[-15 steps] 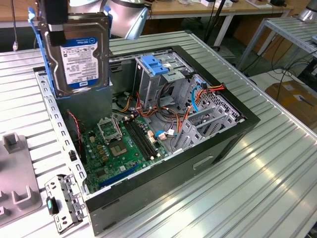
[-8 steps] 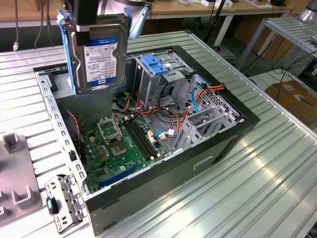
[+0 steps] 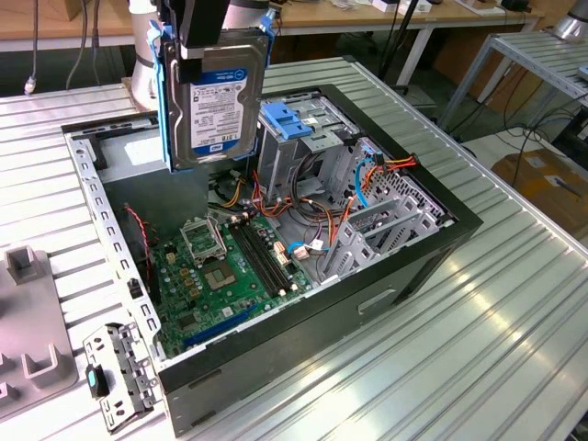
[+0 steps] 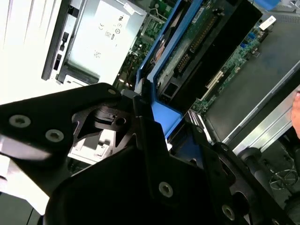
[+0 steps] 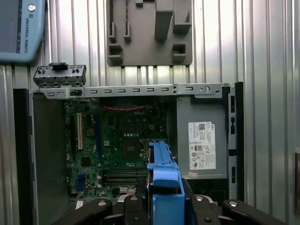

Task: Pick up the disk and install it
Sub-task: 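Pick up the disk, then insert the disk into the insertion slot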

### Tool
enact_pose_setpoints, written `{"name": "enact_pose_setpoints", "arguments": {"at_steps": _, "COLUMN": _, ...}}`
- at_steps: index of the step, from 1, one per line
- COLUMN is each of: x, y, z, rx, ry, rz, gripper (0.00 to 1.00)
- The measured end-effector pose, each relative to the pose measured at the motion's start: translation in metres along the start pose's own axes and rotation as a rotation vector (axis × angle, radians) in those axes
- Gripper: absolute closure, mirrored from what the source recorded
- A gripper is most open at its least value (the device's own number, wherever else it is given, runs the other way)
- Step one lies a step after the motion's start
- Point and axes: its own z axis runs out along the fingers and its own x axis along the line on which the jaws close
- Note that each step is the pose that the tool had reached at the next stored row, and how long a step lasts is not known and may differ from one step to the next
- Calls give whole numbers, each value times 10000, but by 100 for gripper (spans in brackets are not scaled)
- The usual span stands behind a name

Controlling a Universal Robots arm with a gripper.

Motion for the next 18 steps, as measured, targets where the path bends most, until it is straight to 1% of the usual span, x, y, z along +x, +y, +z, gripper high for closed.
{"name": "enact_pose_setpoints", "arguments": {"at_steps": 18, "x": -1, "y": -10, "z": 0, "rx": 0, "ry": 1, "rz": 1, "gripper": 63}}
